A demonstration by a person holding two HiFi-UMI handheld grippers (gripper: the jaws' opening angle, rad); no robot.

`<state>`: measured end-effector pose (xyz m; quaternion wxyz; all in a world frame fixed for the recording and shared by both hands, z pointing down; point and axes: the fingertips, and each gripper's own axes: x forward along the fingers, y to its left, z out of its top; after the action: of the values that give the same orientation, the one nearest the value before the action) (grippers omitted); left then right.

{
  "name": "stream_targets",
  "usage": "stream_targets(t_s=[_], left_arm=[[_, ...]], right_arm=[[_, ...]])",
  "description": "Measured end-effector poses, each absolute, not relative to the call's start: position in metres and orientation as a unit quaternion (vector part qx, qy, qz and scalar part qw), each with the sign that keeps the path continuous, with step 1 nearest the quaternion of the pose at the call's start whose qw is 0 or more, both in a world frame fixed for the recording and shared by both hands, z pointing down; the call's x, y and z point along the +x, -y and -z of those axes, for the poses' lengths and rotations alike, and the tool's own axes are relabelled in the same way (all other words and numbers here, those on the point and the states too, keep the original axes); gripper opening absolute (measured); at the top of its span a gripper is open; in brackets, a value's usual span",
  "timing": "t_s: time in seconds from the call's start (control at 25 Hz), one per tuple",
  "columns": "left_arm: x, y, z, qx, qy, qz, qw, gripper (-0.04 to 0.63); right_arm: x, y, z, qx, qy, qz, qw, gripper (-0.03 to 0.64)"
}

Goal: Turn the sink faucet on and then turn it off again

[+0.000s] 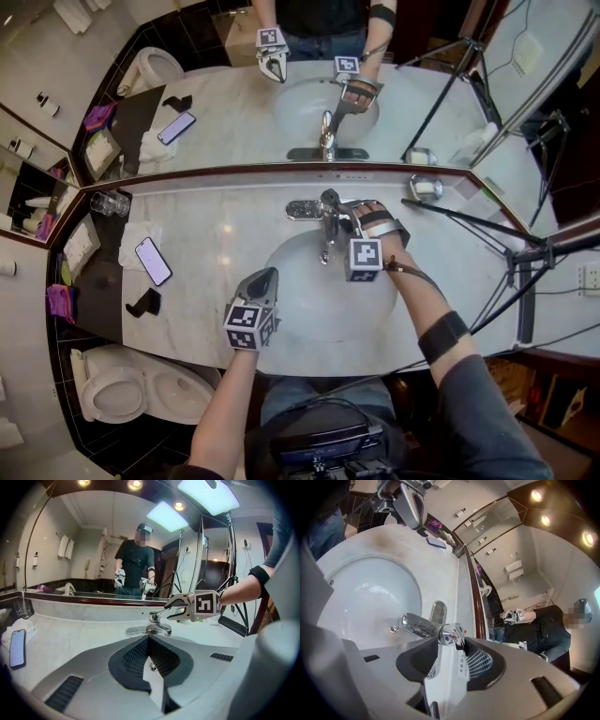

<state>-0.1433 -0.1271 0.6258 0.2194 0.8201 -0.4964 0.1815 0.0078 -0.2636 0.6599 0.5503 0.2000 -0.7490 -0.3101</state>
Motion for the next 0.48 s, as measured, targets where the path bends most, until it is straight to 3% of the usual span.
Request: stream_targets(t_s=[0.48], left_arm=[[-0.14, 0.128, -0.631, 0.819, 0.495, -0.181, 0.226, -0.012]], right_arm=[[0.009, 0.26, -0.663, 0.205, 0.746, 0.314, 0.551, 0.169]])
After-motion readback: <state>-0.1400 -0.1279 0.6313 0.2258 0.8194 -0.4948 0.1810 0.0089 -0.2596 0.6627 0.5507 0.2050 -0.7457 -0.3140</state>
